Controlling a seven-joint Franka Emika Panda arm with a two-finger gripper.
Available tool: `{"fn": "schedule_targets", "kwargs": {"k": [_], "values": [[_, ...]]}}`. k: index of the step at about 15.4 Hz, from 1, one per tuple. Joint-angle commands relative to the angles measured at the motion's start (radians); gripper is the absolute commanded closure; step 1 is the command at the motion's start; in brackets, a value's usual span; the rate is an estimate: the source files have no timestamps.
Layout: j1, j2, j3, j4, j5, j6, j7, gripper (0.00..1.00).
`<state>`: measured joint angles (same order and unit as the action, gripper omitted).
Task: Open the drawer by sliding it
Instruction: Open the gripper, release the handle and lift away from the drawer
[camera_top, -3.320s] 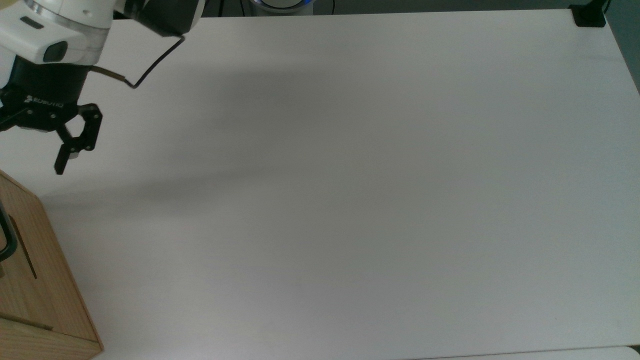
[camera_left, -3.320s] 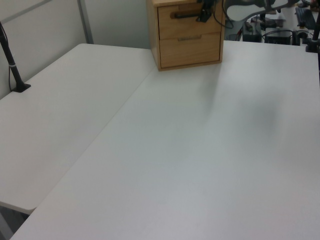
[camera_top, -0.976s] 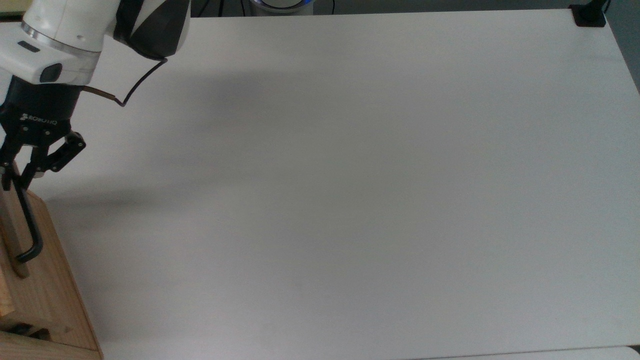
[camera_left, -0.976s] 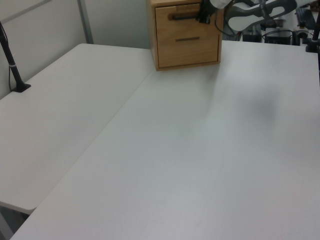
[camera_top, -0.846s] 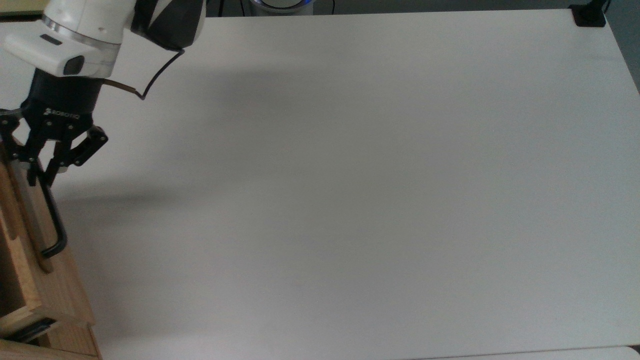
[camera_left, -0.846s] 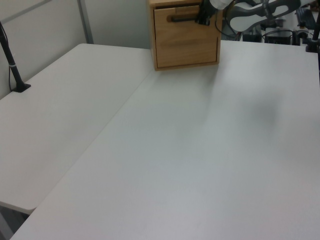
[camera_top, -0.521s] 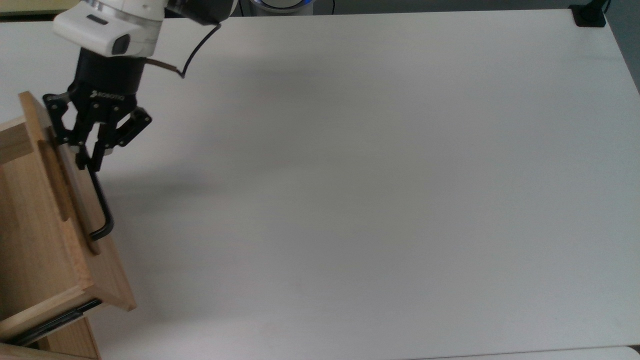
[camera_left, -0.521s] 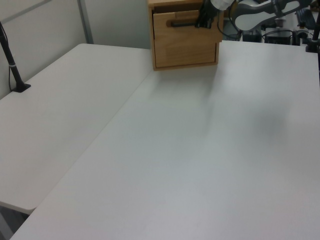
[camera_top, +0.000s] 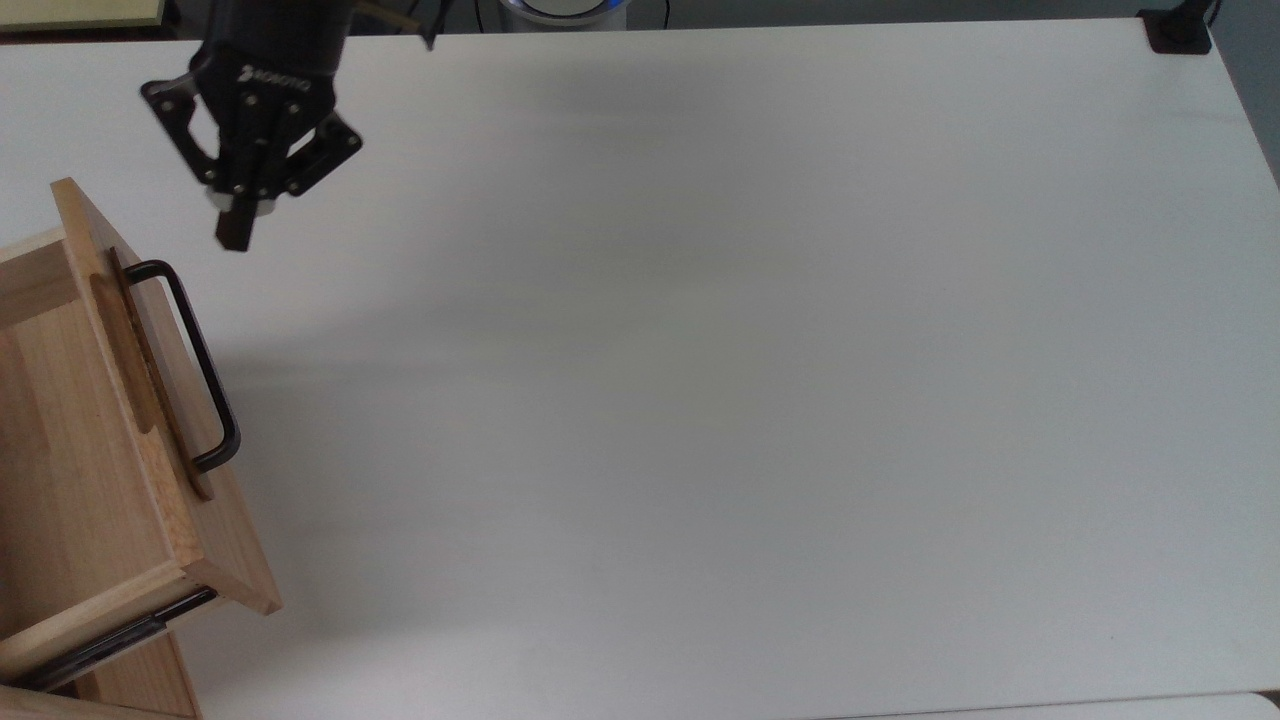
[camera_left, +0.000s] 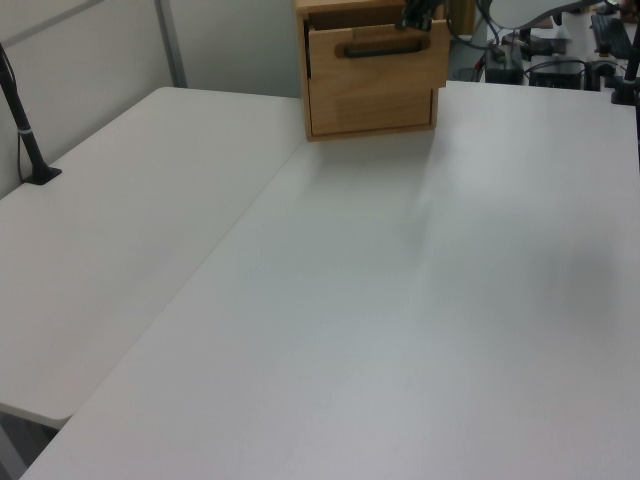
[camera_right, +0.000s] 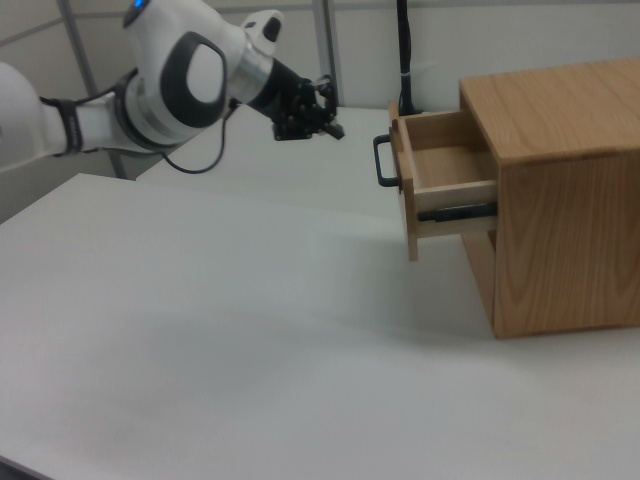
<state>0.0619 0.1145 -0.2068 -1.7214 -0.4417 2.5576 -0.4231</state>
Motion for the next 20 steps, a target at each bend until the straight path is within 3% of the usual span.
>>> {"fn": "schedule_targets", "kwargs": {"k": [1,3,7,10,12,13,14,16,20], "values": [[0.022,-0.056,0.009,-0.066,0.001,-0.045,0.015,1.00],[0.010,-0.038,0.009,-0.058,0.001,-0.042,0.015,0.95],[-0.037,0.034,0.007,-0.017,0.003,-0.034,0.082,0.69],[-0.033,0.053,0.007,0.008,0.004,-0.033,0.321,0.42],[-0.008,0.042,0.020,0.005,0.006,-0.051,0.516,0.31],[0.001,0.037,0.039,0.006,0.006,-0.101,0.608,0.29],[0.004,0.033,0.074,0.014,0.015,-0.182,0.672,0.19],[0.002,0.021,0.141,0.055,0.111,-0.363,0.695,0.00],[0.001,0.010,0.178,0.163,0.349,-0.716,0.649,0.00]]}}
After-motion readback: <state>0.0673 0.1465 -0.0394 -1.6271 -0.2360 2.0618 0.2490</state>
